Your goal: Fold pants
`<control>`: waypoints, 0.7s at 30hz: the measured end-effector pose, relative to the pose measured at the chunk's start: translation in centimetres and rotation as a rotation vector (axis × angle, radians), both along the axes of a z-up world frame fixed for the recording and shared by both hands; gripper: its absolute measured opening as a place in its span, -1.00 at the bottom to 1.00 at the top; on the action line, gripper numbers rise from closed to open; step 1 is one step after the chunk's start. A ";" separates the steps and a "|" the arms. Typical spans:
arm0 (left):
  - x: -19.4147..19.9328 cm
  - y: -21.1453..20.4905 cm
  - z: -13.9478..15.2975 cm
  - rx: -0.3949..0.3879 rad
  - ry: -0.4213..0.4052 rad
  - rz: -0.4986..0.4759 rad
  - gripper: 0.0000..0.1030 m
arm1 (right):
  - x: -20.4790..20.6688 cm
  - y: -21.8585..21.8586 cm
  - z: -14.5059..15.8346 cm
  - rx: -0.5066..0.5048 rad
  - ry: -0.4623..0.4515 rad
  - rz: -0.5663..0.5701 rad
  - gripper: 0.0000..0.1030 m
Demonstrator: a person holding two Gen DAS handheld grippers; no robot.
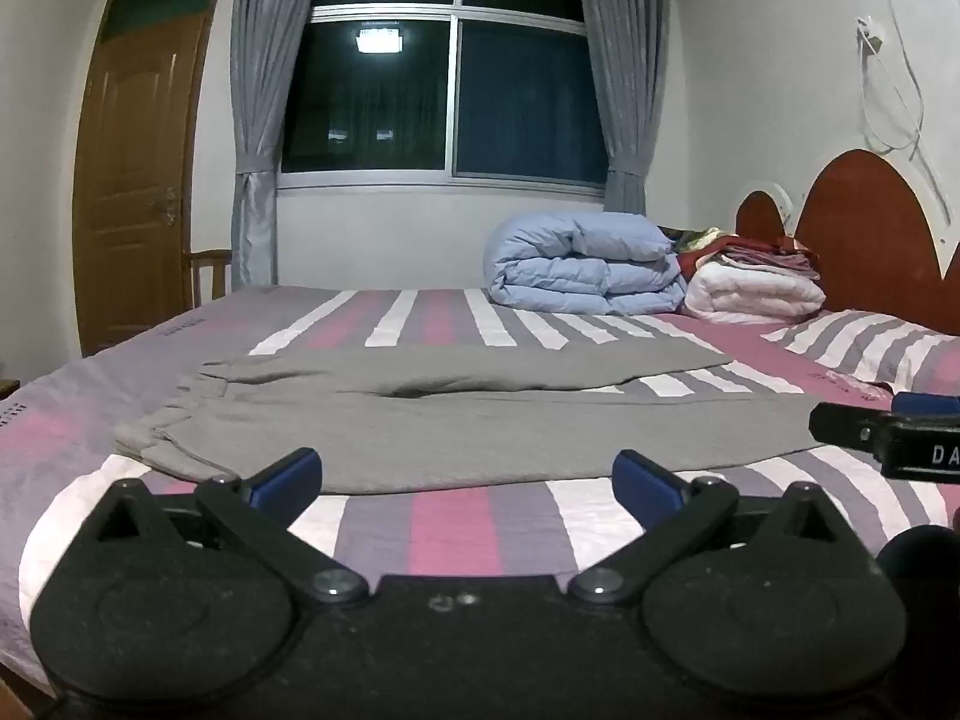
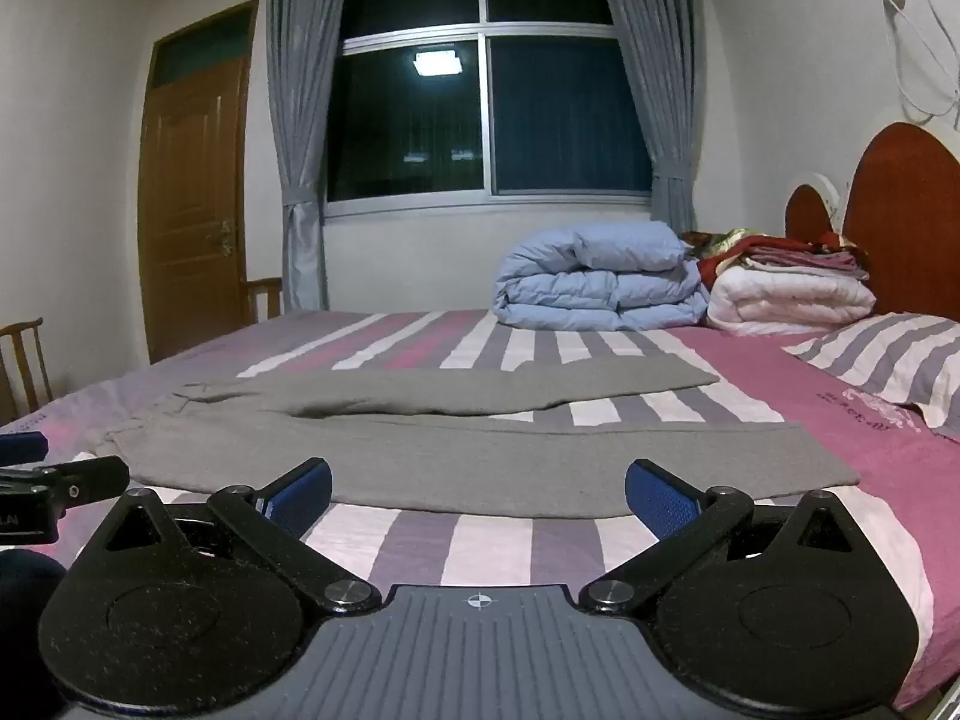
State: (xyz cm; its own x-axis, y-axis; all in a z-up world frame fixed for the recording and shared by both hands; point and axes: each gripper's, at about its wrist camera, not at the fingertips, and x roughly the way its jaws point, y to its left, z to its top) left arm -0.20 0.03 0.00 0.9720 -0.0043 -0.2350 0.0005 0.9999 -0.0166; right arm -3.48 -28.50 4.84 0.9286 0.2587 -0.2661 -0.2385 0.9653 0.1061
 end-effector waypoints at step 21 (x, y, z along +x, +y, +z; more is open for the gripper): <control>0.3 -0.2 -0.2 0.024 0.032 -0.016 0.89 | 0.1 -0.2 -0.2 0.021 0.010 -0.009 1.00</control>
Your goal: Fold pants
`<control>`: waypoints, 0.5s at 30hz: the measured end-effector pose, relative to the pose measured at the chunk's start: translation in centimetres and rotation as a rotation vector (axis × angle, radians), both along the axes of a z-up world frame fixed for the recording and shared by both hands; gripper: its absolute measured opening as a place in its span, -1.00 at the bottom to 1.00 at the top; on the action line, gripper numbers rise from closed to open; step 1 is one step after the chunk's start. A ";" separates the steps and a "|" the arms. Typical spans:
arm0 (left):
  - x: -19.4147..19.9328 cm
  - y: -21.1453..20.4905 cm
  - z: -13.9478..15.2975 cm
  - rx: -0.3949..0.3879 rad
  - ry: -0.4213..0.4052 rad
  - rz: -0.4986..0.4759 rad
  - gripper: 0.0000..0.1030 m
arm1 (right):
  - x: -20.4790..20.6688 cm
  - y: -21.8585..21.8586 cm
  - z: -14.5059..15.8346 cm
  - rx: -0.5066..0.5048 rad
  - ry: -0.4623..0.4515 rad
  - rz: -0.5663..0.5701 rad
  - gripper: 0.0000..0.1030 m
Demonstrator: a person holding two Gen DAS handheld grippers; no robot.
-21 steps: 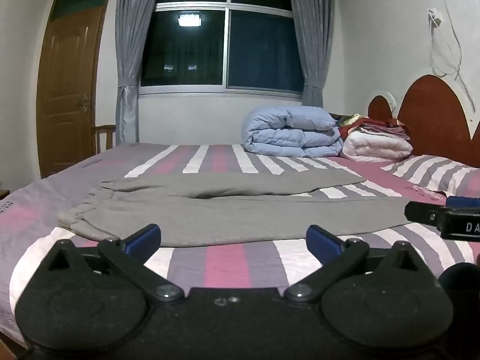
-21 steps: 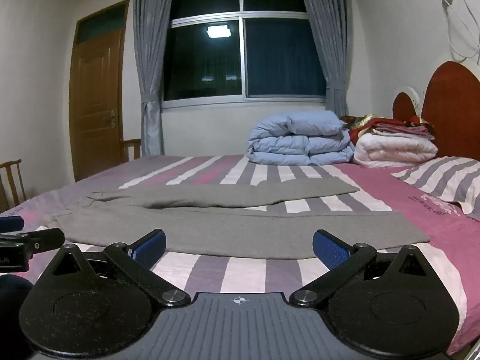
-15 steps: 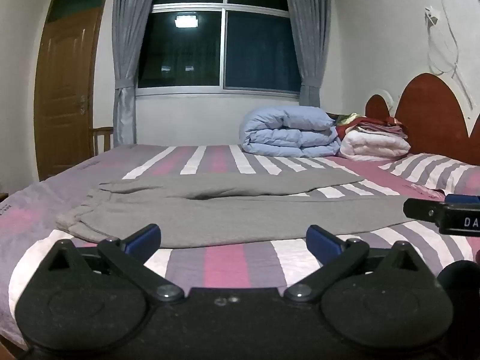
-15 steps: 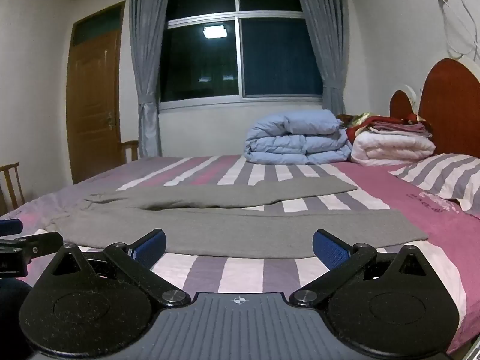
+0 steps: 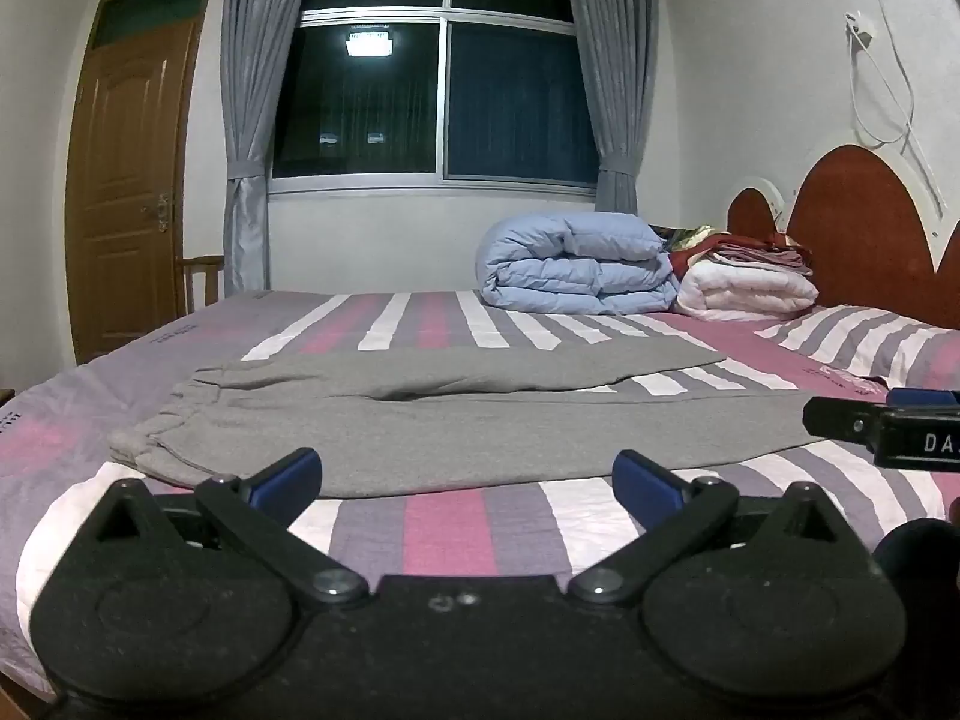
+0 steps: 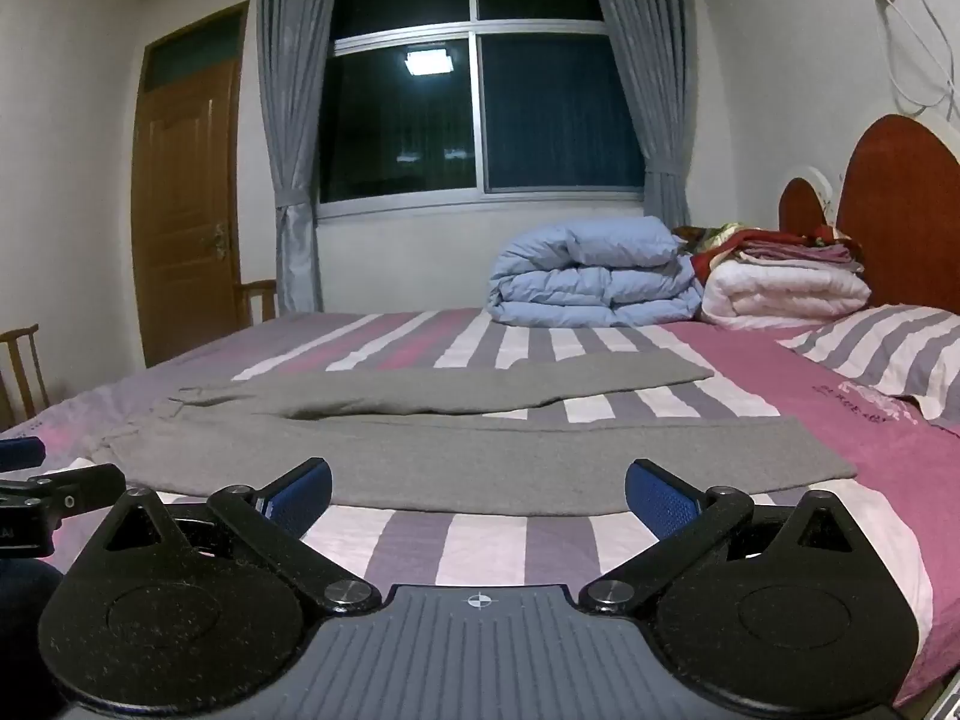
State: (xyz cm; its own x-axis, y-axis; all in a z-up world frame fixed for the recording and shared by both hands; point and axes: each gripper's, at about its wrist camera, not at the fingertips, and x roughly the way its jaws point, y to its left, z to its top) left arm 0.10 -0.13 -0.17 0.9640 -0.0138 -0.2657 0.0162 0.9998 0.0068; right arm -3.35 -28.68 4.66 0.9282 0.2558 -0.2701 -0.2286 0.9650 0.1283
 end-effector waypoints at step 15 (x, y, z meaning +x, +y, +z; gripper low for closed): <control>0.1 0.0 -0.1 0.000 0.000 0.000 0.89 | 0.0 0.0 0.0 0.000 0.001 0.000 1.00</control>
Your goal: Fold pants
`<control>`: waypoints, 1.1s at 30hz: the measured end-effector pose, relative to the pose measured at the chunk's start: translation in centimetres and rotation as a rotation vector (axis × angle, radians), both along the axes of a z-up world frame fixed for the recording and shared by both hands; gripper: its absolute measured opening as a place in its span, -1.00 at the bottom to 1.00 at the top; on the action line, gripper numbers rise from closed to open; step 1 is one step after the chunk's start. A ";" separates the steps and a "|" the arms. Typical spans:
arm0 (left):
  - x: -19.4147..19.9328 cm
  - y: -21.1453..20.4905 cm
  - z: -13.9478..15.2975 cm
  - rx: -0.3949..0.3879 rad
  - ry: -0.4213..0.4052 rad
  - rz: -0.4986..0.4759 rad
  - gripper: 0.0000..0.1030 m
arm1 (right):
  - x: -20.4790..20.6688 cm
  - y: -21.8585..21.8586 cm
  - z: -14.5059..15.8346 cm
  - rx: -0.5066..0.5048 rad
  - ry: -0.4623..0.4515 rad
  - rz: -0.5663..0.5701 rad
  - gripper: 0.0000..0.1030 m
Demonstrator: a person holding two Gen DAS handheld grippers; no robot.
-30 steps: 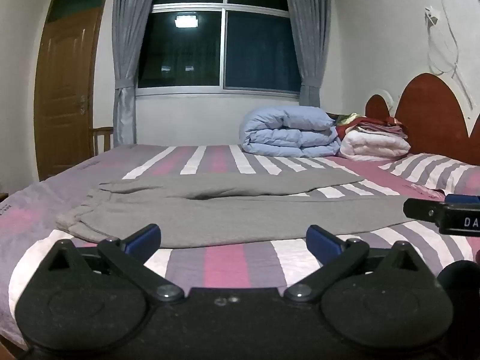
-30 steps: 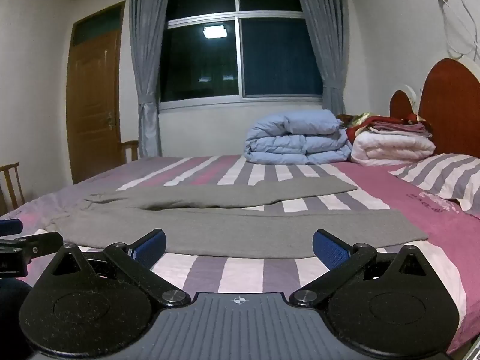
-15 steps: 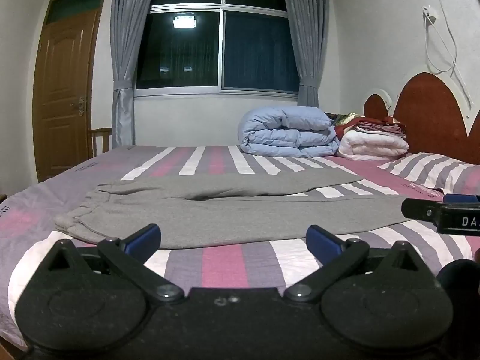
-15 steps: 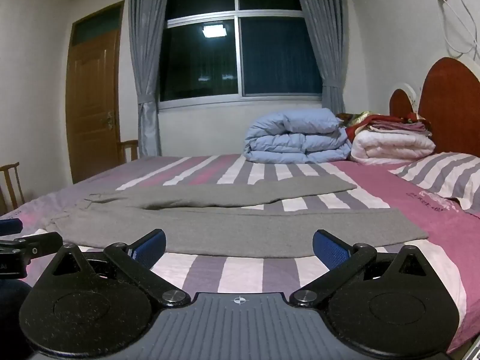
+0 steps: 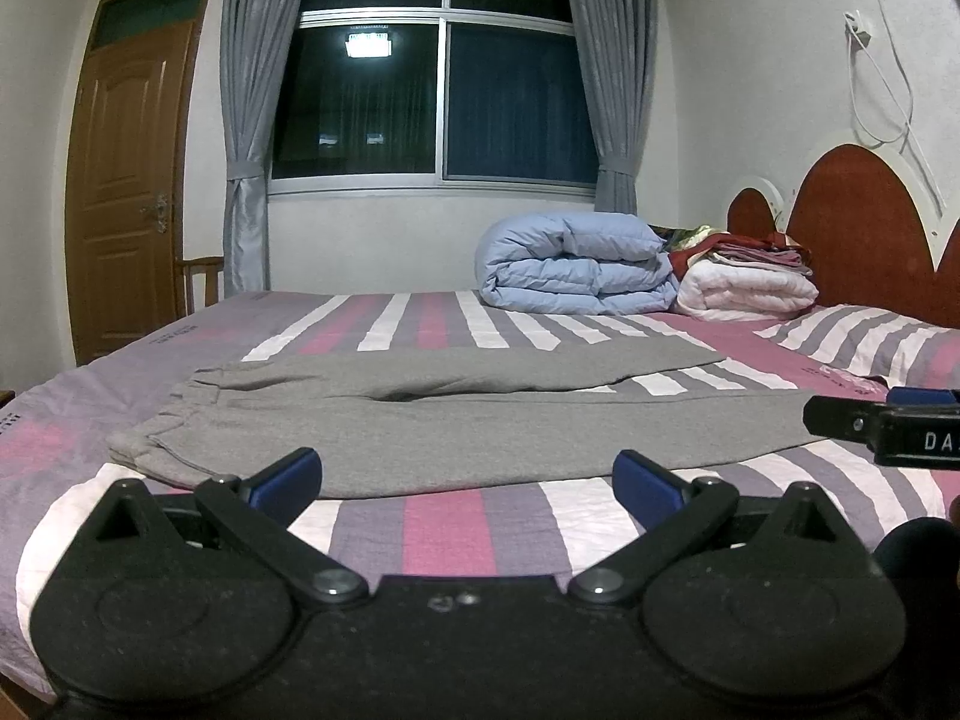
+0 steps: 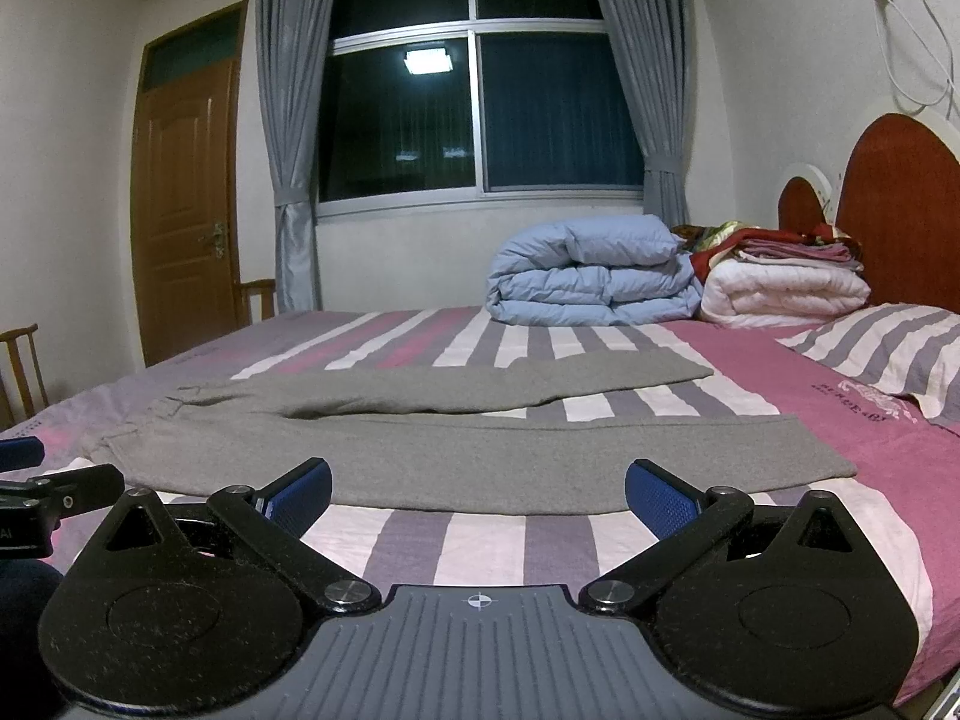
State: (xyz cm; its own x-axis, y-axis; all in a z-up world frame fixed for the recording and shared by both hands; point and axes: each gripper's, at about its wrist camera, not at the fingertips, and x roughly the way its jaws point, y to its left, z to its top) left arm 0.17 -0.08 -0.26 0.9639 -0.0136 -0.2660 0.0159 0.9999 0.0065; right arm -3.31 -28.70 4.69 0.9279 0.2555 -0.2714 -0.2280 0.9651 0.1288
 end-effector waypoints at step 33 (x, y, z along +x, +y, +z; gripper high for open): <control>0.0 -0.1 0.0 0.004 -0.002 0.001 0.89 | -0.1 0.0 -0.1 0.003 0.000 0.000 1.00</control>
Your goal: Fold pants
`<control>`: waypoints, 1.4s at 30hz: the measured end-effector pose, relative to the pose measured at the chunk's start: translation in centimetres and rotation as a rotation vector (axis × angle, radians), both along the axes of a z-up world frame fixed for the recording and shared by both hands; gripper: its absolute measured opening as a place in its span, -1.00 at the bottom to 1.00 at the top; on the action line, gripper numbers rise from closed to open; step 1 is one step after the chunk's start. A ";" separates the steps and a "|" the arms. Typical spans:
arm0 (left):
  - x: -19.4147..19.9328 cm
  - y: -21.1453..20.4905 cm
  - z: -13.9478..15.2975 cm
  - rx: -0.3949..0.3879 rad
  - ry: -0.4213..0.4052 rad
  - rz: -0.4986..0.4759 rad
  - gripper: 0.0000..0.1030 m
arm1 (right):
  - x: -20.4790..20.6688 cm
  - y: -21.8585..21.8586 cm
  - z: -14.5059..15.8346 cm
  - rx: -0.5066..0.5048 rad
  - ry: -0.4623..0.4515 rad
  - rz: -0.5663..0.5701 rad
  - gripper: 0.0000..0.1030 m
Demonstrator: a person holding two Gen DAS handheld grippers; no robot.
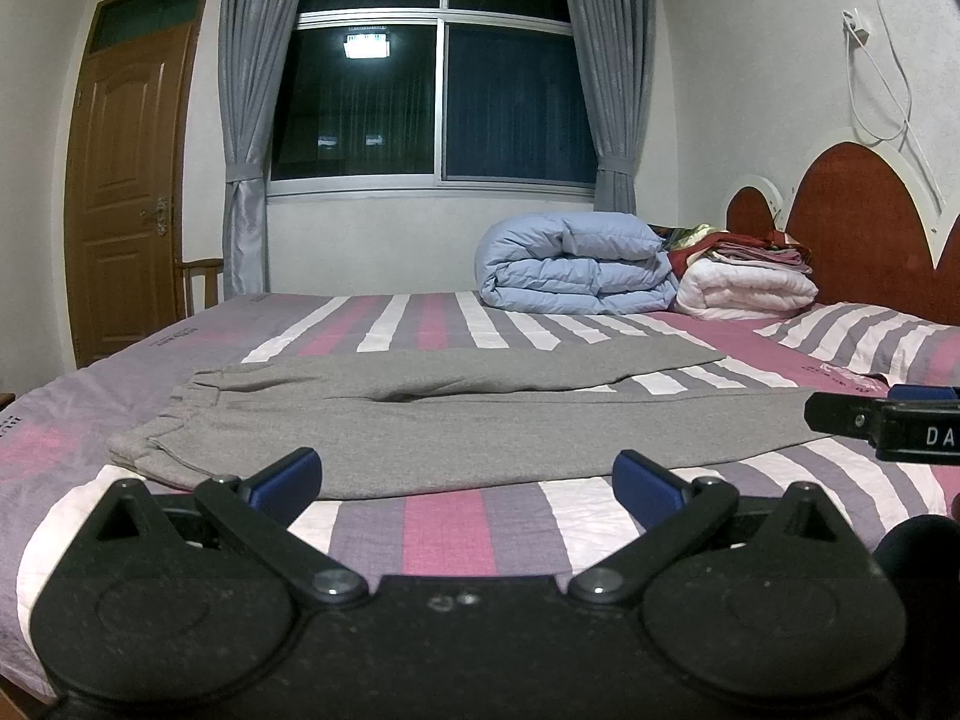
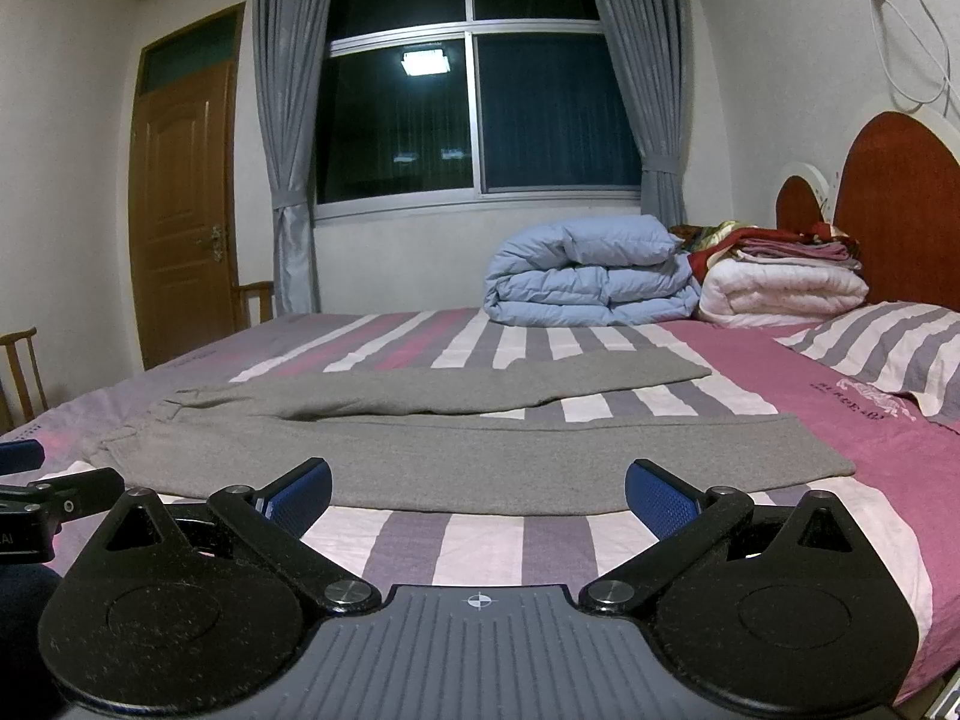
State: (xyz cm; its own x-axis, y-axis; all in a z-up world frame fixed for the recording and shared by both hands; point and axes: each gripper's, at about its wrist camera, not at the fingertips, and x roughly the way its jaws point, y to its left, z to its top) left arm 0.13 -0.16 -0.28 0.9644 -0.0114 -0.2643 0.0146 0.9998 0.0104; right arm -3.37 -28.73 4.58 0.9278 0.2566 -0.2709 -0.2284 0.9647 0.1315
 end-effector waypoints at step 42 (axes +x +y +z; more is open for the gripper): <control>10.4 11.5 4.4 0.086 0.106 0.069 0.89 | 13.6 -0.2 5.8 0.028 0.085 0.242 1.00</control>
State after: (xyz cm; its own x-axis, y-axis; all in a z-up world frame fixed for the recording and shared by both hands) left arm 10.56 11.31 4.08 0.9288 0.0813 -0.3616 -0.0486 0.9939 0.0985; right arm 10.25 -28.96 10.41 0.8126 0.4765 -0.3355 -0.4388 0.8792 0.1859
